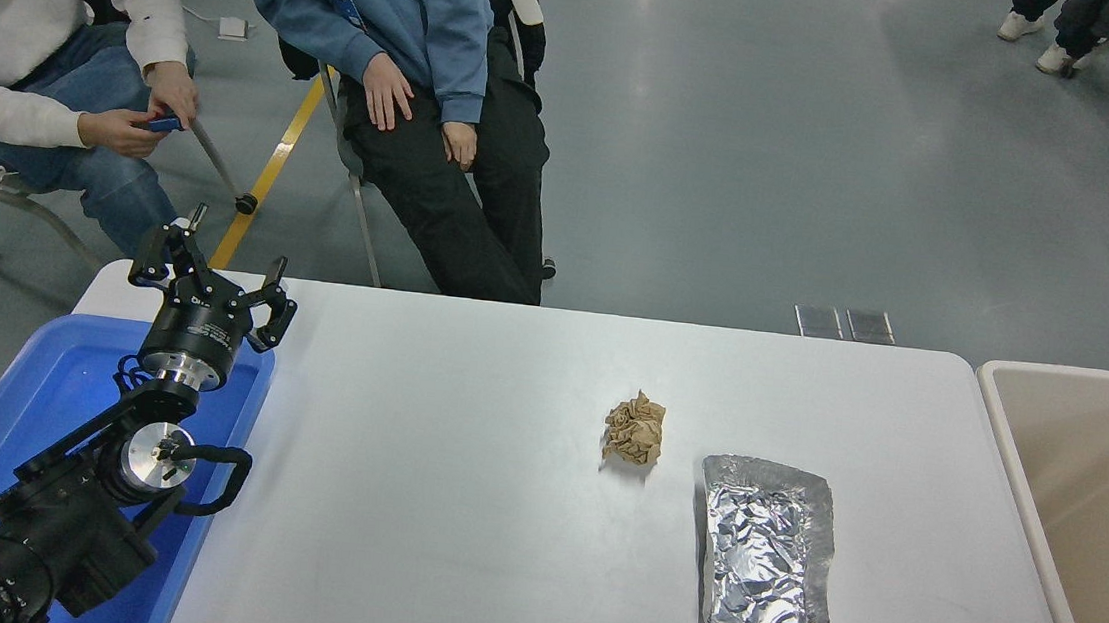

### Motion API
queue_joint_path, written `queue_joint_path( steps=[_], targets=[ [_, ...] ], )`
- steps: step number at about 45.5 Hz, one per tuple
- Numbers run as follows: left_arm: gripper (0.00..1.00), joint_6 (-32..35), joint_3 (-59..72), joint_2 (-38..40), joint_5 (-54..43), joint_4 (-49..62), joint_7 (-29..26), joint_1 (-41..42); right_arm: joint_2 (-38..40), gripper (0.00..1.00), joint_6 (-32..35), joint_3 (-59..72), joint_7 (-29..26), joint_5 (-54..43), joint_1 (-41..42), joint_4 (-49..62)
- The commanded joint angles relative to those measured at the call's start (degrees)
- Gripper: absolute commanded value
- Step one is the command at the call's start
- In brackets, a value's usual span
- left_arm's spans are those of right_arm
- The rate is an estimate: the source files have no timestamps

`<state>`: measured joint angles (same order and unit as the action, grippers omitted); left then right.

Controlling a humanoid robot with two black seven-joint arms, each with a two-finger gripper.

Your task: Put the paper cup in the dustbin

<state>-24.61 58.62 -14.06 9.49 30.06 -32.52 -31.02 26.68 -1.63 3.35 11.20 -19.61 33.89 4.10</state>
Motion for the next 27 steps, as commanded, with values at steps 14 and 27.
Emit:
queue_joint_path(
  steps=[14, 27],
  targets=[
    [1.0, 0.0, 0.0, 0.0, 0.0, 0.0, 0.0, 0.0, -0.1, 1.0, 0.1, 0.1, -1.6, 4.6, 2.8, -0.1],
    [1.0, 0.0, 0.0, 0.0, 0.0, 0.0, 0.0, 0.0, -2.0, 1.0, 2.1, -0.1, -1.4, 4.6, 2.4, -0.4]
  ],
)
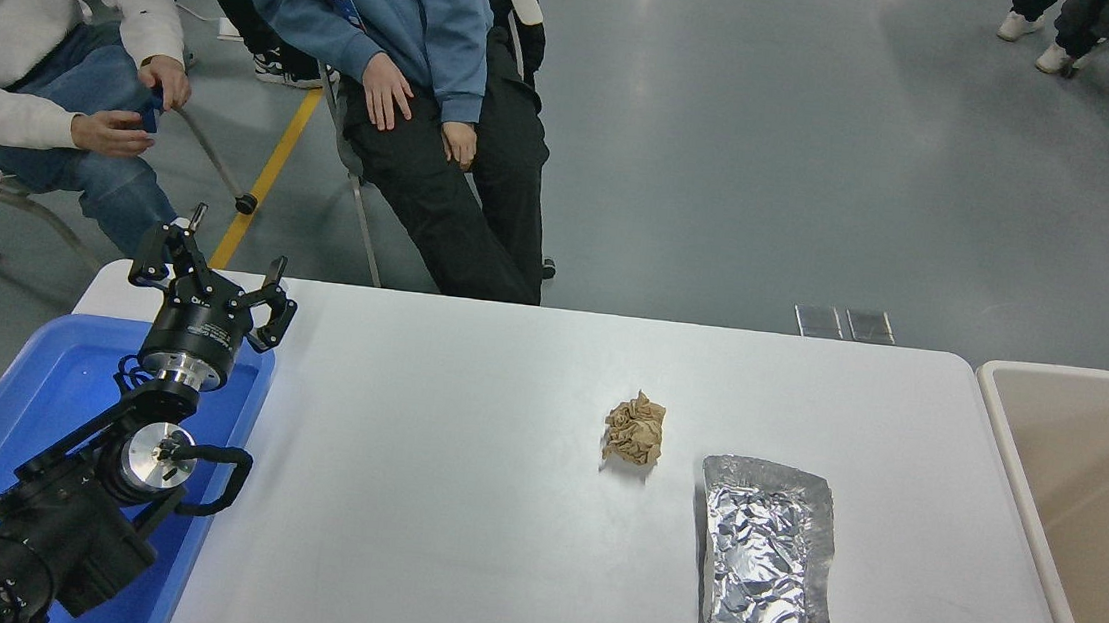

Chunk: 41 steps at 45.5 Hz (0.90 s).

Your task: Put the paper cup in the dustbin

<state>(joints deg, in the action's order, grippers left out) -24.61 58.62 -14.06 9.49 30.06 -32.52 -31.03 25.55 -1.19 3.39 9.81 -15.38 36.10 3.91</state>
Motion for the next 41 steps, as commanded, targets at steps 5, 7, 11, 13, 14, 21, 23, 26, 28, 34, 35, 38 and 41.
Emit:
queue_joint_path(
  steps=[5, 7, 11, 13, 14, 21, 23, 26, 28, 34, 35, 38, 41],
  targets=[
    [1.0, 0.0, 0.0, 0.0, 0.0, 0.0, 0.0, 0.0, -1.0, 1.0, 5.7, -2.0, -0.1, 1.6, 0.9, 0.4],
    [1.0, 0.0, -0.1, 0.0, 0.0, 0.0, 0.0, 0.0, -1.0, 1.0, 7.4, -5.6, -0.1, 5.0, 1.3, 0.4],
    [1.0, 0.0, -0.1, 0.0, 0.0, 0.0, 0.0, 0.0, -0.4, 1.0, 10.4, -14.3, -0.1, 13.9, 2.7, 0.1],
    [1.0, 0.0, -0.1, 0.0, 0.0, 0.0, 0.0, 0.0, 0.1, 1.0, 11.3, -15.3, -0.1, 14.8, 3.3, 0.0],
    [1.0, 0.0, -0.1, 0.0, 0.0, 0.0, 0.0, 0.0, 0.5, 1.0, 11.6, -15.4, -0.1, 14.9, 3.4, -0.1],
    [1.0, 0.0, 0.0, 0.0, 0.0, 0.0, 0.0, 0.0, 3.8, 1.0, 13.1, -18.3, 0.3, 16.4, 5.4, -6.0],
    [1.0, 0.0, -0.1, 0.0, 0.0, 0.0, 0.0, 0.0, 5.3, 1.0, 13.1, -20.5, 0.3, 16.3, 5.6, -9.8],
    [1.0, 0.0, -0.1, 0.0, 0.0, 0.0, 0.0, 0.0, 7.6, 1.0, 13.0, -26.6, 0.3, 16.3, 5.6, -16.3],
    [1.0, 0.1, -0.1, 0.0, 0.0, 0.0, 0.0, 0.0, 8.7, 1.0, 12.9, -30.4, 0.3, 16.2, 5.5, -19.8],
    [1.0, 0.0, -0.1, 0.0, 0.0, 0.0, 0.0, 0.0, 11.4, 1.0, 13.1, -37.8, 0.9, 15.8, 3.4, -28.9],
    [1.0, 0.1, 0.0, 0.0, 0.0, 0.0, 0.0, 0.0, 11.5, 1.0, 13.1, -39.1, 1.3, 15.6, 2.7, -30.4],
    [1.0, 0.0, 0.0, 0.0, 0.0, 0.0, 0.0, 0.0, 11.5, 1.0, 13.1, -43.7, 4.0, 15.1, 0.7, -34.7],
    [1.0, 0.0, 0.0, 0.0, 0.0, 0.0, 0.0, 0.0, 10.9, 1.0, 13.1, -47.6, 8.0, 14.4, -0.5, -37.7]
  ],
)
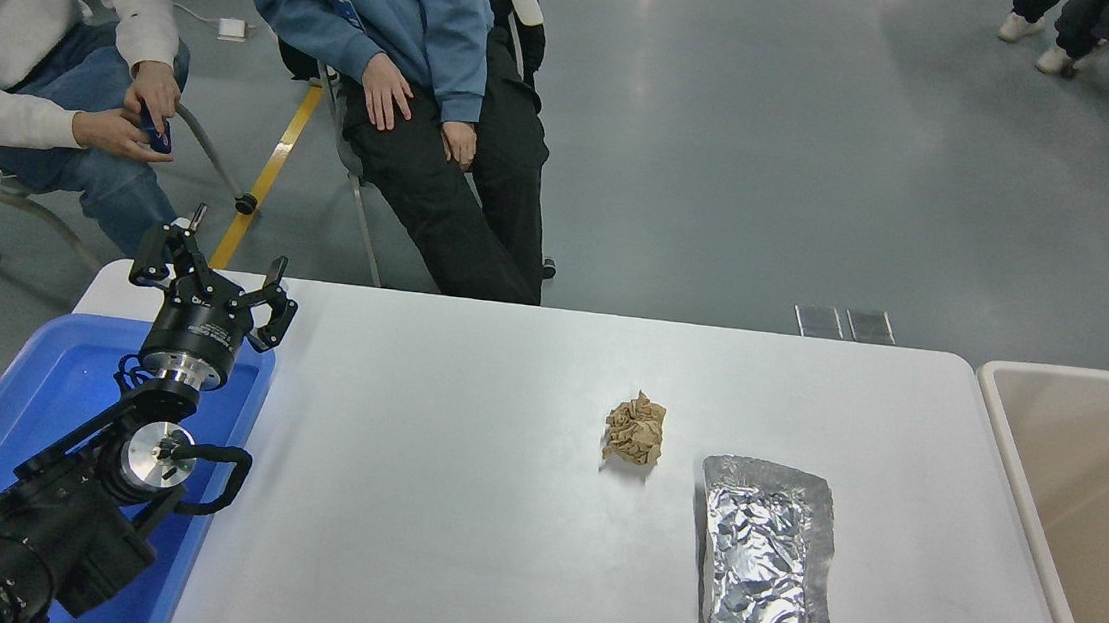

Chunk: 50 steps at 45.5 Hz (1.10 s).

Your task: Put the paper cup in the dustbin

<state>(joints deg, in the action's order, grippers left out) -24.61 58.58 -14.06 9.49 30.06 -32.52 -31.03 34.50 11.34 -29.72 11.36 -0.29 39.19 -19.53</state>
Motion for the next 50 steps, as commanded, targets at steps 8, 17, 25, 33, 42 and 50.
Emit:
queue_joint_path(
  steps=[8, 17, 25, 33, 42, 50],
  targets=[
    [1.0, 0.0, 0.0, 0.0, 0.0, 0.0, 0.0, 0.0, -3.6, 1.0, 0.4, -16.9, 8.6, -4.0, -4.3, -15.4],
    [1.0, 0.0, 0.0, 0.0, 0.0, 0.0, 0.0, 0.0, -10.3, 1.0, 0.5, -16.9, 13.2, -4.3, -4.6, -15.4],
    [1.0, 0.0, 0.0, 0.0, 0.0, 0.0, 0.0, 0.0, -13.5, 1.0, 0.5, -16.9, 18.2, -8.7, -4.6, -14.8],
    [1.0, 0.0, 0.0, 0.0, 0.0, 0.0, 0.0, 0.0, -15.8, 1.0, 0.4, -16.8, 18.2, -9.0, -5.1, -14.7],
    [1.0, 0.0, 0.0, 0.0, 0.0, 0.0, 0.0, 0.0, -17.7, 1.0, 0.0, -16.9, 18.3, -9.0, -5.1, -11.8],
    [1.0, 0.0, 0.0, 0.0, 0.0, 0.0, 0.0, 0.0, -18.1, 1.0, -0.4, -16.9, 22.0, -9.0, -5.4, -11.8]
  ],
)
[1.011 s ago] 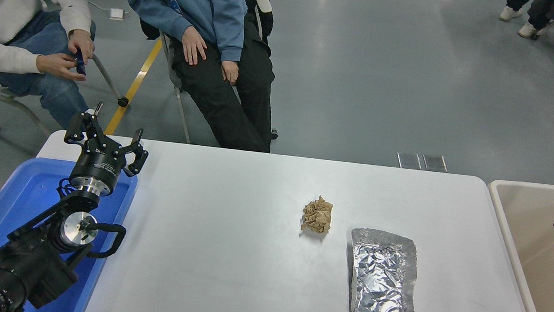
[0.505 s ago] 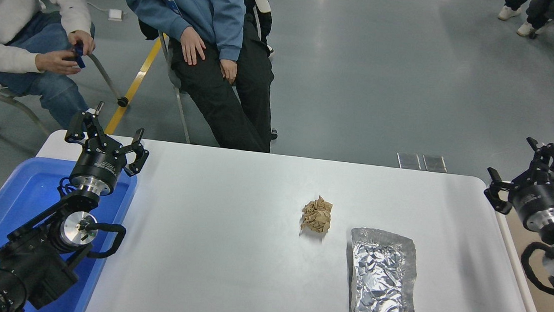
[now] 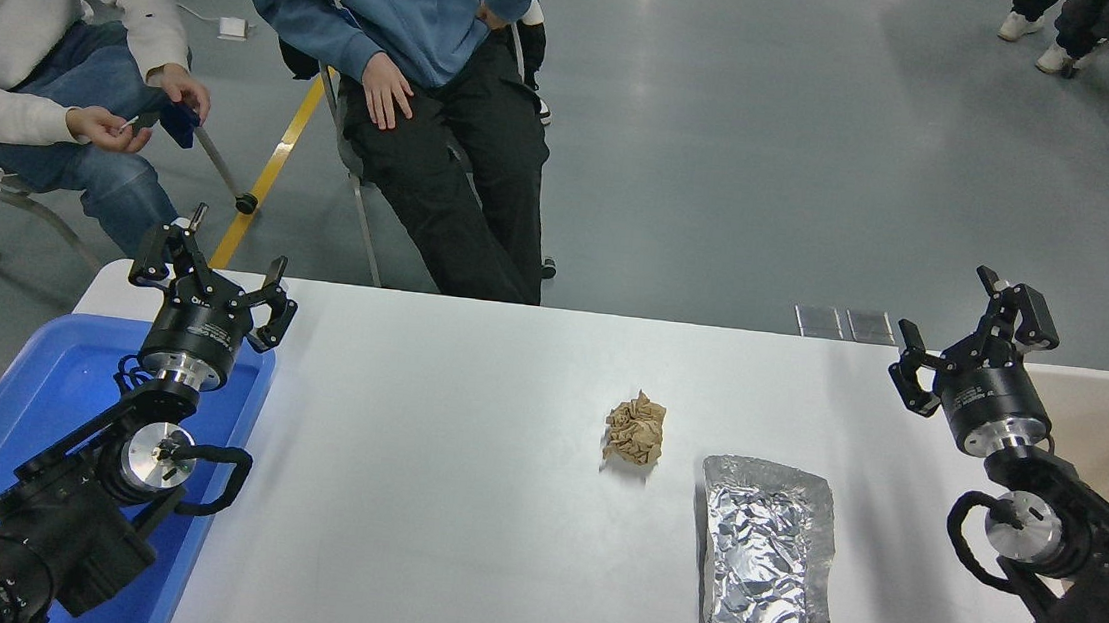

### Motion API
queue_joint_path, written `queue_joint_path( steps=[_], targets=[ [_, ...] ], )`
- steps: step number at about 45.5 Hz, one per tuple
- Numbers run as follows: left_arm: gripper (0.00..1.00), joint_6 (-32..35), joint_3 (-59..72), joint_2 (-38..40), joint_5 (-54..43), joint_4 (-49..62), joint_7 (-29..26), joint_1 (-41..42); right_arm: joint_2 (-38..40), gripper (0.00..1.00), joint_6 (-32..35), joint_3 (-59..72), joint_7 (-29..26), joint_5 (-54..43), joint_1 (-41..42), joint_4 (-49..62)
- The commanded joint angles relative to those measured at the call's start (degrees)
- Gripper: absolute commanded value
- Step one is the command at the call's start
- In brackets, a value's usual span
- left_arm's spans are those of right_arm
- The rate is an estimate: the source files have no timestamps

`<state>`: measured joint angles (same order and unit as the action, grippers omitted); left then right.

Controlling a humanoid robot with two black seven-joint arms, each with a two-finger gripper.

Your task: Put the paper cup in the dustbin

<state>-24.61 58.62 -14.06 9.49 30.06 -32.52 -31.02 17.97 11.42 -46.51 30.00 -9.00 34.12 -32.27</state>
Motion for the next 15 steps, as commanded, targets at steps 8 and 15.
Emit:
queue_joint_path(
  steps=[8, 15],
  targets=[
    [1.0, 0.0, -0.1, 0.0, 0.0, 0.0, 0.0, 0.0, -1.8, 1.0, -1.7, -0.2, 3.7, -0.3, -0.3, 0.8],
    [1.0, 0.0, 0.0, 0.0, 0.0, 0.0, 0.0, 0.0, -1.8, 1.0, -1.7, -0.1, 3.7, -0.3, -0.5, 0.8]
  ],
)
